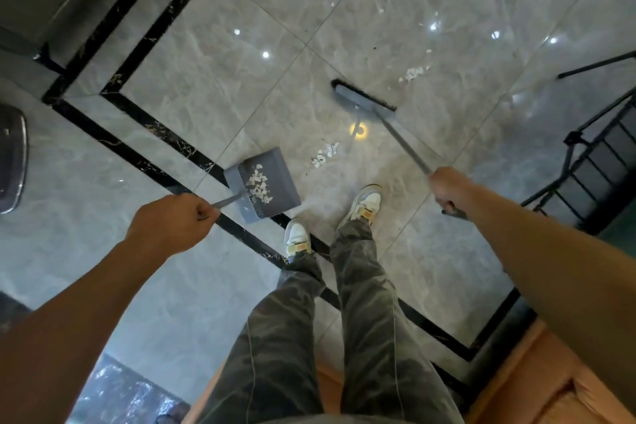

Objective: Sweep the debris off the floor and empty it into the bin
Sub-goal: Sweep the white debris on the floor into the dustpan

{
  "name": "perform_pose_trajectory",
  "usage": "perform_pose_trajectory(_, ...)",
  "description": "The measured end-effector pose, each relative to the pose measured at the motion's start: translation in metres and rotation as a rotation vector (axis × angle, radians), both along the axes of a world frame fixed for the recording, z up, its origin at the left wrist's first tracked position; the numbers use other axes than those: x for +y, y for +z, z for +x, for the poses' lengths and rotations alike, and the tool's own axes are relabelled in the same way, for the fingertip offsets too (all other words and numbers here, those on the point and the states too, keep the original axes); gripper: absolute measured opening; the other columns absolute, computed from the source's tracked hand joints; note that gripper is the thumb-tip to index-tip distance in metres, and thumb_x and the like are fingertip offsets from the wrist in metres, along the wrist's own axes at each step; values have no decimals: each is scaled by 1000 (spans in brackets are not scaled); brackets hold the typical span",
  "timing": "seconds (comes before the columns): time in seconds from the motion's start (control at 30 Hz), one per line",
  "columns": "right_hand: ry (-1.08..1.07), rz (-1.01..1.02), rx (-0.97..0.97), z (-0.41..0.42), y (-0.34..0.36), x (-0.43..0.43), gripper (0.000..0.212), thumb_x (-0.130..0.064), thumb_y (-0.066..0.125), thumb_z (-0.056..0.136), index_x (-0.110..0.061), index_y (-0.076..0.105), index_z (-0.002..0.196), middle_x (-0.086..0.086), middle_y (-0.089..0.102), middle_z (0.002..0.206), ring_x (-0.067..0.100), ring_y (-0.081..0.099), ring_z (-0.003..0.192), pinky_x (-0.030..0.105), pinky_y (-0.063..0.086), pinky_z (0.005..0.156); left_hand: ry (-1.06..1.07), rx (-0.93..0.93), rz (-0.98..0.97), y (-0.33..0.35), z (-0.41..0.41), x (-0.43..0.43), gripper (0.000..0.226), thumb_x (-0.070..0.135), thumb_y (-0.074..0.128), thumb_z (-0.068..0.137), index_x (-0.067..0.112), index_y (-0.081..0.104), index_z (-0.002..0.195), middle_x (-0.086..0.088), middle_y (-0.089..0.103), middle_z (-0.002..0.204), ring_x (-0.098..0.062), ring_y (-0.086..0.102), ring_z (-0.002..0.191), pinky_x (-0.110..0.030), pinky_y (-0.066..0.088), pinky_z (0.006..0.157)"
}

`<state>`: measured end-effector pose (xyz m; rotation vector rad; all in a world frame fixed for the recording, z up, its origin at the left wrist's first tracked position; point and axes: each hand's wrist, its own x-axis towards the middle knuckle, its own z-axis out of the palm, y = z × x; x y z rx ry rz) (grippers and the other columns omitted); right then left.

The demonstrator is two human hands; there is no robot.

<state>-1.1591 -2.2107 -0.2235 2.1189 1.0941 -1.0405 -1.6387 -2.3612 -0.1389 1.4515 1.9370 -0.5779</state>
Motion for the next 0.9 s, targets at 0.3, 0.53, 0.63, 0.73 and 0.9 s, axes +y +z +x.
perform_pose_trajectory(0.3, -299, -197, 95, -35, -1, -115, 24, -6, 36, 105, 4, 56, 111, 18, 54, 74, 19, 42, 45, 30, 34, 43, -4, -50, 31, -12, 18, 9, 52, 53, 52, 101, 22, 58, 60, 3, 58, 55, -19, 58, 53, -28, 41, 53)
perform_pose_trajectory(0.53, -493, -272, 300, -82, 12, -184, 30, -32, 38, 108, -8, 56, 108, 3, 47, 64, 11, 37, 39, 23, 31, 36, -7, 7, 42, -14, 37, 22, 51, 52, 51, 102, 19, 73, 71, 1, 63, 58, -17, 57, 53, -26, 40, 53)
perform_pose_trajectory(0.63, -558, -285, 362, -108, 22, -204, 33, -36, 37, 108, -8, 55, 104, 2, 45, 60, 12, 36, 38, 25, 29, 36, 12, 16, 27, -15, 37, 24, 46, 51, 52, 102, 21, 75, 76, 2, 63, 60, -16, 55, 53, -26, 39, 53)
perform_pose_trajectory(0.73, -636, -323, 454, -131, 42, -217, 26, -30, 35, 108, -11, 48, 95, -1, 40, 52, 11, 30, 38, 23, 23, 36, 22, 10, 15, -16, 36, 25, 46, 51, 53, 101, 21, 74, 74, 0, 64, 62, -19, 58, 56, -28, 45, 57)
perform_pose_trajectory(0.9, -778, -272, 486, -135, 66, -235, 25, -32, 41, 107, -11, 52, 99, -1, 44, 56, 11, 33, 40, 24, 28, 36, 26, -5, 0, -18, 39, 27, 41, 51, 52, 101, 24, 77, 83, -1, 66, 67, -23, 63, 63, -31, 53, 63)
